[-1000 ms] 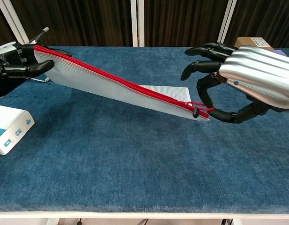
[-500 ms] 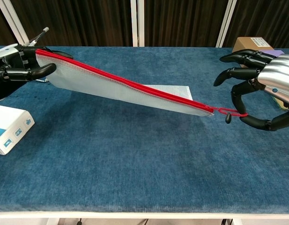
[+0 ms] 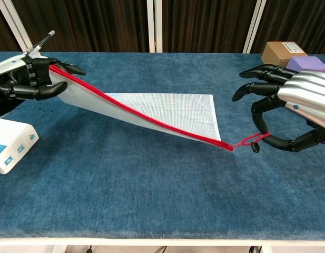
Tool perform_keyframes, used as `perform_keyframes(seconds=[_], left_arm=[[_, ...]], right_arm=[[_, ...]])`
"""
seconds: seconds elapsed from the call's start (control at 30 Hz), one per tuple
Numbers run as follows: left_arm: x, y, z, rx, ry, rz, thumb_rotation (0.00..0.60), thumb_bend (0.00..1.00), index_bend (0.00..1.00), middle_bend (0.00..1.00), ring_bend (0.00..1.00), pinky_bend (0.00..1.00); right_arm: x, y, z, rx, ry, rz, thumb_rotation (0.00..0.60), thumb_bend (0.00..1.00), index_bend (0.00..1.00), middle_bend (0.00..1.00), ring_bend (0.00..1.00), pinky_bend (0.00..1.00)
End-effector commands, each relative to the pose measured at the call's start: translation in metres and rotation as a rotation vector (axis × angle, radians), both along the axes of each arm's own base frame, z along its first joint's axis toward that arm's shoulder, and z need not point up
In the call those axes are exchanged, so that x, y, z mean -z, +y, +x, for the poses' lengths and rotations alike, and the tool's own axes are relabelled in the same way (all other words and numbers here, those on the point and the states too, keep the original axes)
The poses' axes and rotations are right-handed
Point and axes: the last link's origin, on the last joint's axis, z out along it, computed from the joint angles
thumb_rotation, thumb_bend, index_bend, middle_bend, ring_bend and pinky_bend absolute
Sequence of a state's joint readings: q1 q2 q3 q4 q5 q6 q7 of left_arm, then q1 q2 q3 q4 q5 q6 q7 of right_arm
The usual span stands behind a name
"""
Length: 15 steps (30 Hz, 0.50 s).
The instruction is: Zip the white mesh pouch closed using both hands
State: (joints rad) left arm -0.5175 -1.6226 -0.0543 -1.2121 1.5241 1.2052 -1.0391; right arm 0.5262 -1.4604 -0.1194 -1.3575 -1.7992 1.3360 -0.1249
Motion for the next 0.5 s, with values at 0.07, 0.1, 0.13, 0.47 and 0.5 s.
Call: perform_keyframes(seconds=[0.07,0.1,0.13,0.47,0.5], left_arm=[[0.001,-0.009,-0.003,0.064,0.162,0.031,0.600,0.38,0.35,0.20,0.07,0.14],[0.001,-0.012,-0.004,0.081,0.207,0.042,0.600,0.37,0.29,0.17,0.06,0.14],[0.000,-0.013,-0.005,0.094,0.245,0.053,0.600,0.36,0.25,0.15,0.05,0.14],[-0.044,-0.033,-0.018,0.181,0.703,0.220,0.600,0.24,0.09,0.04,0.00,0.12],[-0.054,-0.035,-0.020,0.168,0.750,0.237,0.600,0.24,0.09,0.04,0.00,0.12]], right_arm=[[0.007,-0.002,0.006,0.022,0.019,0.020,0.600,0.22,0.40,0.12,0.00,0.00],[0.008,-0.002,0.007,0.033,0.029,0.025,0.600,0.18,0.31,0.09,0.00,0.00],[0.008,-0.003,0.007,0.049,0.039,0.030,0.600,0.13,0.18,0.05,0.00,0.00],[-0.031,-0.012,0.005,0.173,0.067,-0.053,0.600,0.00,0.00,0.00,0.00,0.00],[-0.041,-0.013,0.001,0.198,0.053,-0.078,0.600,0.00,0.00,0.00,0.00,0.00]])
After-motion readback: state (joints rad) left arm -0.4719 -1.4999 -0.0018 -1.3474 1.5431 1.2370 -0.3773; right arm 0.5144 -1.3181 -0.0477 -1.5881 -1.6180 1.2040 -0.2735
